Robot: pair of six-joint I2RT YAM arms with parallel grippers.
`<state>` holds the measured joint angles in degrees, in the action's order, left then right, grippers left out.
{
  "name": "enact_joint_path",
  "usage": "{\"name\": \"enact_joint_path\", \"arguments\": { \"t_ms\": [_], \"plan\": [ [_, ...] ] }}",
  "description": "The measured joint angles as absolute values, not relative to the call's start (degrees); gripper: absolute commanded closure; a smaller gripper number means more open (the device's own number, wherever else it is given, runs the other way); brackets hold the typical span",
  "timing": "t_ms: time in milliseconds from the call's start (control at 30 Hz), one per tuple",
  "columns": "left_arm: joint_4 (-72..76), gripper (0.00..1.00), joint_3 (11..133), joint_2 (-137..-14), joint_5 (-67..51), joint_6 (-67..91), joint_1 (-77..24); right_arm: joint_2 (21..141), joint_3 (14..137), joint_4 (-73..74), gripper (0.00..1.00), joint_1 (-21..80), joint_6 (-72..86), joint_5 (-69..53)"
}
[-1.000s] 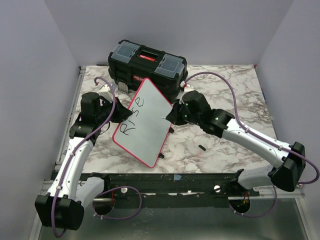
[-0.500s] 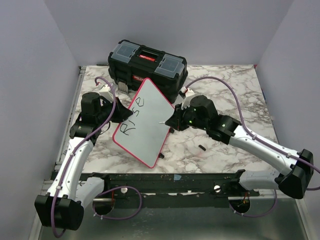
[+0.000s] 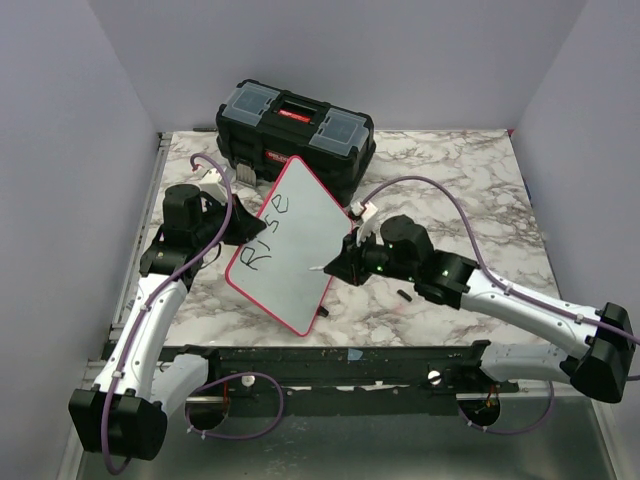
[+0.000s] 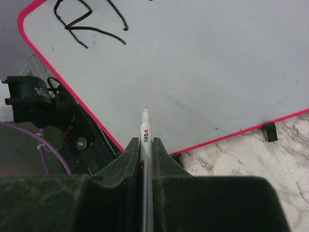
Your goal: Write a sentence on the whiteboard
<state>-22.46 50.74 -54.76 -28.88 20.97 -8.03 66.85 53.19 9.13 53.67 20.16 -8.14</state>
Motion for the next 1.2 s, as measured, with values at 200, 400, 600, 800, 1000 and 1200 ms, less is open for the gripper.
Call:
{"name": "enact_joint_path", "arguments": {
  "t_ms": [200,400,600,800,1000,1200],
  "plan": [
    [-22.44,1.0,50.74,-54.85,-28.1,20.99,-8.14,65.19,48.84,4.21,0.99,59.99,16.84,-6.57],
    [-22.44,1.0,50.76,-54.87,-27.81,21.02,-8.27,65.45,45.87,-2.74,0.99,64.45,15.33,-2.57],
    [-22.22,1.0,50.94,-55.42,-27.81,21.06,-8.27,69.38,45.56,-10.74,0.99,69.23,13.32,2.09],
    [-21.76,1.0,51.11,-56.05,-27.81,21.21,-8.27,74.43,45.58,-14.02,0.99,71.66,10.98,4.4],
    [-21.74,1.0,51.11,-56.05,-27.79,21.23,-8.27,76.77,45.93,-15.46,0.99,72.07,10.31,5.93],
    [-21.74,1.0,51.11,-56.05,-27.79,21.23,-8.27,78.72,47.7,-16.73,0.99,72.07,9.96,7.6]
  ]
}}
